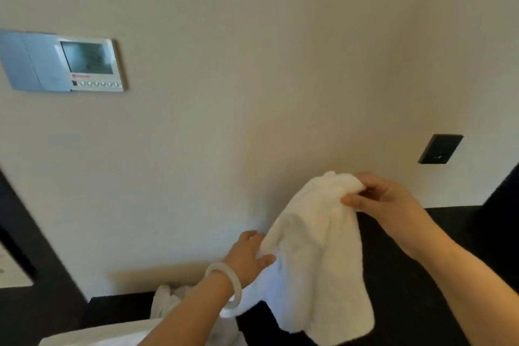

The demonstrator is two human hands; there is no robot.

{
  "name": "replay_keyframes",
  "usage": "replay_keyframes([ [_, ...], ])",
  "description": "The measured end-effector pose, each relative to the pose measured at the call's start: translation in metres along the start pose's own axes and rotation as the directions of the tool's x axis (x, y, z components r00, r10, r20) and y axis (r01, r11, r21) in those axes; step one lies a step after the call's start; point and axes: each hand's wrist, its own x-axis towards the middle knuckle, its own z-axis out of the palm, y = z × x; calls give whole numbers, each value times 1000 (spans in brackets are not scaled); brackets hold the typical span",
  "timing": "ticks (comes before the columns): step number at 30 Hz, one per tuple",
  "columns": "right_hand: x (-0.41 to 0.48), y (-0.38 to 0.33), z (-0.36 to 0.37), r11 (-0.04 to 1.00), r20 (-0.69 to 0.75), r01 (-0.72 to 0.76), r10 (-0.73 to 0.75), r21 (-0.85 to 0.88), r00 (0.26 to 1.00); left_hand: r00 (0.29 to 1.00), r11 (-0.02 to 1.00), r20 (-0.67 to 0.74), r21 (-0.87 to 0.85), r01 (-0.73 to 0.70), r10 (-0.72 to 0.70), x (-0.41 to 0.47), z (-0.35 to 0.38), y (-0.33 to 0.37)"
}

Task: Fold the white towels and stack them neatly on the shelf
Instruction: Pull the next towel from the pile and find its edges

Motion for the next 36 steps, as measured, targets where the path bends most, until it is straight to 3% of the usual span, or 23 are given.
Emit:
replay_keyframes([
  [3,-4,0,-70,996,-179,38,-52,-76,982,991,991,-81,-73,-109,103,9,6,55],
  [7,8,39,-163,979,-315,-74,10,-191,949,960,962,-154,-111,-251,232,33,44,130],
  [10,21,87,-215,951,-351,-165,65,-263,934,968,957,-103,-160,-241,227,63,95,183],
  [12,31,125,-238,928,-351,-192,72,-320,934,983,976,-129,-157,-154,134,84,129,209],
  [13,35,147,-246,920,-334,-188,66,-345,940,985,989,-159,-118,-89,69,97,145,220],
  [15,35,192,-258,900,-263,-182,79,-396,962,977,978,-207,189,87,-47,114,175,234],
  [16,33,214,-261,888,-221,-184,96,-422,971,973,915,-211,368,166,-92,117,188,239],
  [18,24,256,-260,858,-162,-201,140,-472,977,978,839,-183,514,179,-97,111,213,247],
  [21,3,304,-234,841,-6,-150,172,-520,985,998,855,-50,514,67,-48,83,249,246],
  [24,-17,326,-201,807,238,56,106,-588,965,994,809,70,587,32,-90,51,281,238],
  [26,-20,338,-191,759,306,160,54,-631,951,989,781,103,624,15,-102,36,293,228],
  [31,-19,367,-223,750,320,178,48,-637,946,995,802,-14,593,-73,100,9,286,198],
  [33,-19,368,-244,798,301,136,59,-587,952,992,815,-46,575,-73,121,7,276,201],
  [36,-4,352,-276,896,198,-5,103,-443,975,993,901,-119,433,39,14,14,261,205],
])
